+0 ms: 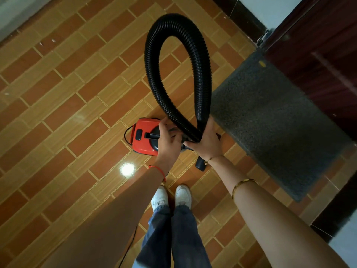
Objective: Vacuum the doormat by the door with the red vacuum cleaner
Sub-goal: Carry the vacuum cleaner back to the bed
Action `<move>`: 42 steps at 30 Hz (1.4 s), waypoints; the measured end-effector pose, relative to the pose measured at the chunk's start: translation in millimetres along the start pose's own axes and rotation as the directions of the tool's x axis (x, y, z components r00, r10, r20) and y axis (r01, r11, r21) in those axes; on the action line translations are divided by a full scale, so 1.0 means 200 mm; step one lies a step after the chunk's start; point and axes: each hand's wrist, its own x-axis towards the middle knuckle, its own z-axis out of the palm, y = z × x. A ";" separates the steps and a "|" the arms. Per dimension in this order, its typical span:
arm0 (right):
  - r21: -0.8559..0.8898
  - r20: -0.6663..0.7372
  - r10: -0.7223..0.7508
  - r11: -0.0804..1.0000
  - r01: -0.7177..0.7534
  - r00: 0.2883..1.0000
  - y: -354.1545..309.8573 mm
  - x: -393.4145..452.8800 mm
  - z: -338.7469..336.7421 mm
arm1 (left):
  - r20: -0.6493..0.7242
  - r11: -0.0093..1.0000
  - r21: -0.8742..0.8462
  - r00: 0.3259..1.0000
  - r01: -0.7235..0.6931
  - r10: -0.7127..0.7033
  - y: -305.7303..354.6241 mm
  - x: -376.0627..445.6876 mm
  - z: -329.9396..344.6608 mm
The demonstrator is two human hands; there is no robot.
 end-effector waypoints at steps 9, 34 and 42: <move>-0.074 -0.135 -0.065 0.996 0.056 0.989 0.03 0.15 0.07 | -0.018 0.958 0.248 0.989 -0.141 0.150 -0.11 0.10 -0.10; -0.016 -0.157 -0.203 0.979 0.203 0.967 0.14 0.29 0.32 | 0.112 0.608 0.780 0.924 0.145 -0.365 -0.98 0.63 -0.52; -0.010 -0.148 -0.176 0.984 0.177 0.973 0.13 0.31 0.34 | 0.154 0.579 0.799 0.875 0.163 -0.458 -0.99 0.68 -0.52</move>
